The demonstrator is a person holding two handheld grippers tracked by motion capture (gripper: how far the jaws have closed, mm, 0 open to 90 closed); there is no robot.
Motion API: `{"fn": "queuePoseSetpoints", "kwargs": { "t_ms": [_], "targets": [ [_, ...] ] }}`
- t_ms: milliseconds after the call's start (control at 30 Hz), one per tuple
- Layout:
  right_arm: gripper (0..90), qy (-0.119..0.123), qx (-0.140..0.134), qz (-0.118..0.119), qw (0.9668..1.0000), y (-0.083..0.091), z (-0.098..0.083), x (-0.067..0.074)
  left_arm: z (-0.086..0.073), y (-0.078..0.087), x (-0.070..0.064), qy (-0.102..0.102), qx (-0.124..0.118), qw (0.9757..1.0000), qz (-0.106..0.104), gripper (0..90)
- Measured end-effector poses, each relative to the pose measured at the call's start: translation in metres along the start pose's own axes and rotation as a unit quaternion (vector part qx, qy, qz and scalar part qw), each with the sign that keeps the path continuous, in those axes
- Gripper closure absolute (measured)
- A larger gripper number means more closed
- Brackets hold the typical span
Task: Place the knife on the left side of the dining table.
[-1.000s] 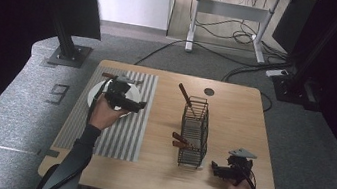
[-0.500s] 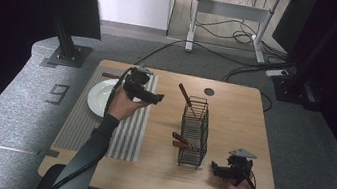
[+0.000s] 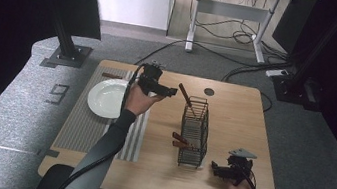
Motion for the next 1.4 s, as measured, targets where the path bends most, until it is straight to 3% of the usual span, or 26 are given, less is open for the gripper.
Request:
{"fn": "queuePoseSetpoints", "kwargs": {
  "t_ms": [300,500,700,967,1133,1300,1333,1400],
  "targets": [
    [0.0,0.001,0.000,0.000,1.0000,0.000,0.000,0.000,0.009,-0.017,-0.006,0.046,-0.019,0.9986,-0.018,15.7],
    [0.0,0.002,-0.001,0.000,1.0000,0.000,0.000,0.000,0.014,-0.030,-0.014,0.081,-0.023,0.9958,-0.035,31.7],
    [0.0,0.001,0.000,0.000,1.0000,0.000,0.000,0.000,0.012,-0.040,-0.016,0.099,-0.020,0.9941,-0.038,46.8],
    [0.0,0.001,0.000,0.000,1.0000,0.000,0.000,0.000,0.008,-0.047,-0.018,0.125,-0.014,0.9905,-0.056,61.5],
    [0.0,0.001,0.000,0.000,1.0000,0.000,0.000,0.000,0.009,-0.049,-0.020,0.133,-0.020,0.9886,-0.068,75.2],
    [0.0,0.000,0.000,0.000,1.0000,0.000,0.000,0.000,0.009,-0.046,-0.022,0.150,-0.029,0.9832,-0.099,79.4],
    [0.0,0.001,0.000,0.000,1.0000,0.000,0.000,0.000,0.009,-0.045,-0.022,0.152,-0.031,0.9826,-0.102,79.9],
    [0.0,0.001,0.000,0.000,1.0000,0.000,0.000,0.000,0.010,-0.042,-0.022,0.146,-0.035,0.9837,-0.098,80.1]
  ]
}}
Point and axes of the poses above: each handheld gripper's, and its own axes: y roughly backward along the jaws, z roughly out of its top, x roughly to its left, the point moved 6 cm from there along -y, roughly forward along the jaws, and after that the axes turned 5 degrees about -x, right-handed, at the moved point
